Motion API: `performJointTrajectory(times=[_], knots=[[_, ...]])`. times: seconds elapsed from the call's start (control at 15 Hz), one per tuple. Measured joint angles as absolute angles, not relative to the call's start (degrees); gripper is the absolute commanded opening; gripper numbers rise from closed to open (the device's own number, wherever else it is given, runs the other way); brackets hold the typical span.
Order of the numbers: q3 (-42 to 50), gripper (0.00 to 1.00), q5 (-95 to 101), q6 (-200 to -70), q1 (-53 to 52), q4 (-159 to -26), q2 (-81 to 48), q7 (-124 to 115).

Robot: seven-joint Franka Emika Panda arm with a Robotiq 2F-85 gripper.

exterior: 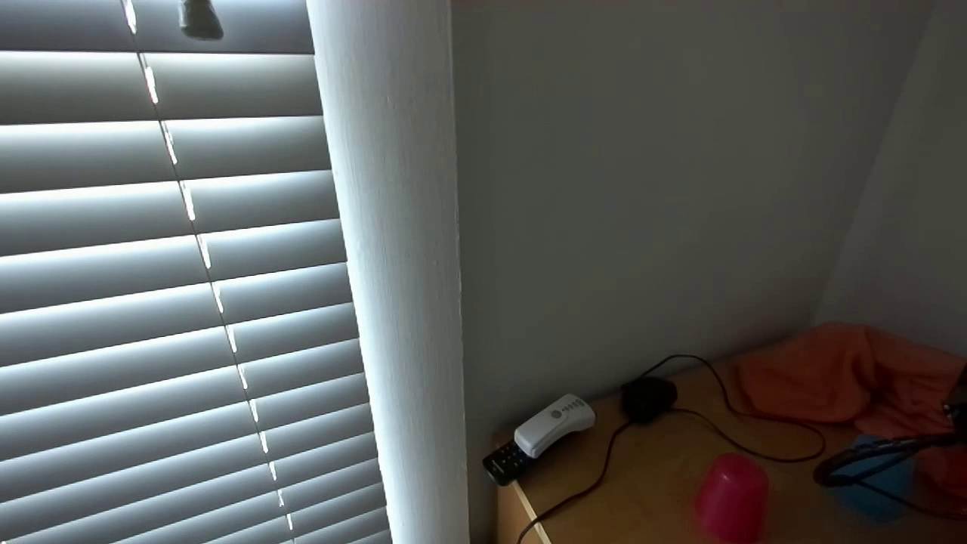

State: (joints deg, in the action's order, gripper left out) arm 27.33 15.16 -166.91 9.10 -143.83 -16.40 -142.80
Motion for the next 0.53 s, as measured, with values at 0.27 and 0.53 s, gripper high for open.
performJointTrajectory(times=[0.27, 0.53], knots=[[27.39, 1.00, 13.86, -166.91, 7.94, -142.72, -17.55, -141.68], [27.36, 0.70, 12.31, -166.91, 7.08, -141.53, -19.22, -139.43]])
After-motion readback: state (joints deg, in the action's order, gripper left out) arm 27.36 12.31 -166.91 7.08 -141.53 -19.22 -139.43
